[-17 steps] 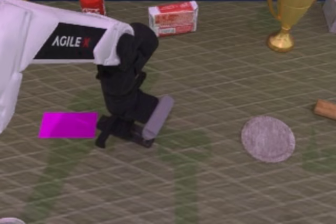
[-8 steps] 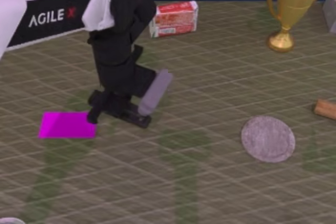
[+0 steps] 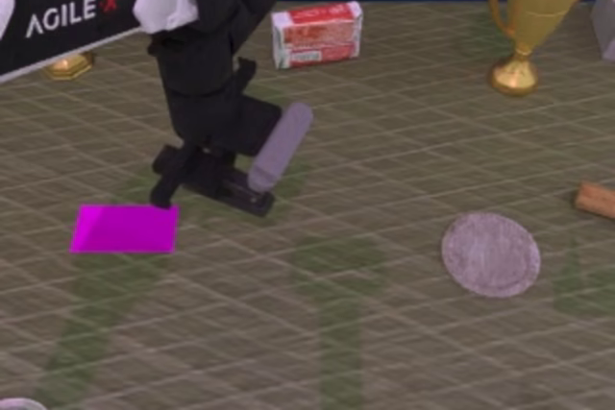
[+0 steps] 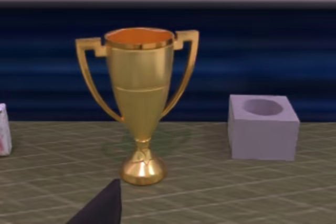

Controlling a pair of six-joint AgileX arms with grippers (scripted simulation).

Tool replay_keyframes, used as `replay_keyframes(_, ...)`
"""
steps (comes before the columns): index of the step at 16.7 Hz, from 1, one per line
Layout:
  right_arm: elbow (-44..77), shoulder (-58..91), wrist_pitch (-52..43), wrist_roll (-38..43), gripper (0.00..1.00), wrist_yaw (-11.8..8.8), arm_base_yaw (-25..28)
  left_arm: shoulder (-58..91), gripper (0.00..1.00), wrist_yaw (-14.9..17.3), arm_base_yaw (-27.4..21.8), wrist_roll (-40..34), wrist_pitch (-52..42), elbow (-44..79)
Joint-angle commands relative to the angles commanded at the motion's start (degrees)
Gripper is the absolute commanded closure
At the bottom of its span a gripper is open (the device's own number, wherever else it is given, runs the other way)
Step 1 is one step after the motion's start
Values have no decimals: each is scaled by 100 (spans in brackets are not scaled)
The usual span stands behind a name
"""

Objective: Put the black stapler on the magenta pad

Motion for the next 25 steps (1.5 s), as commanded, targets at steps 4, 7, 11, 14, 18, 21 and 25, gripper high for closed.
replay_keyframes(4, 0, 0, 0, 0, 0, 0, 0, 47, 100, -90, 11, -548, -159, 95)
replay_keyframes(7, 0, 0, 0, 0, 0, 0, 0, 134, 100, -231, 68, -1612, -425, 255)
replay_keyframes(11, 0, 0, 0, 0, 0, 0, 0, 221, 100, -431, 232, -3865, -823, 423)
replay_keyframes(14, 0, 0, 0, 0, 0, 0, 0, 225, 100, -548, 412, -6131, -1078, 442)
replay_keyframes(18, 0, 0, 0, 0, 0, 0, 0, 228, 100, -625, 664, -9565, -1331, 388)
replay_keyframes(21, 0, 0, 0, 0, 0, 0, 0, 261, 100, -603, 845, -12110, -1438, 371)
replay_keyframes(25, 0, 0, 0, 0, 0, 0, 0, 233, 100, -465, 1100, -15110, -1392, 377)
